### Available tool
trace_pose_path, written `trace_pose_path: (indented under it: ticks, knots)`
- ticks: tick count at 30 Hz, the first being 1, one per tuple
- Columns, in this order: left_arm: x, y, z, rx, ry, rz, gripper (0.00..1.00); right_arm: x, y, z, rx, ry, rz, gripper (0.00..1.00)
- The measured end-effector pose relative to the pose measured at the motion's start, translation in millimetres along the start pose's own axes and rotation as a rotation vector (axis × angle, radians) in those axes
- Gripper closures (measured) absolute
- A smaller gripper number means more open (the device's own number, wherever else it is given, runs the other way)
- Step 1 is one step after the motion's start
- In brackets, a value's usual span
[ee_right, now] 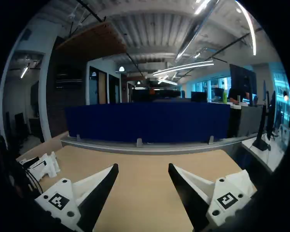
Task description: Fold towel
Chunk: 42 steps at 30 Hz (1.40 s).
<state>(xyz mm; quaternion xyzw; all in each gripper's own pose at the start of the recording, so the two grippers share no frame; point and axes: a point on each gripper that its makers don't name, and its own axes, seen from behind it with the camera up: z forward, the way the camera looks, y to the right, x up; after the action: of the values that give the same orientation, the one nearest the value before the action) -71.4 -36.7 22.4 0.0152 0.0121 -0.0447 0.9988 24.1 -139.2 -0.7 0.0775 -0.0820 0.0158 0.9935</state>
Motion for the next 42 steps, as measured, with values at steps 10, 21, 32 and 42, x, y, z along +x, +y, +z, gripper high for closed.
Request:
trace_pose_path:
  ticks: [10,21,32,42]
  knots:
    - [-41,-1.7,1.8,0.018,0.026,-0.008,0.04,-21,-27,18.4,0.037,-0.040,-0.056,0.00]
    - [-75,-0.3,0.0,0.028,0.016,-0.005,0.04,-32,-41,28.3,0.057,-0.042,-0.066,0.00]
    - [-88,2.6,-0.7,0.035,0.014,0.038,0.04,-25,-29,23.0,0.042,-0.022,-0.066,0.00]
    - [-86,4.7,-2.3,0.041,0.031,0.070,0.04,-17,-11,21.9,0.020,0.018,-0.060,0.00]
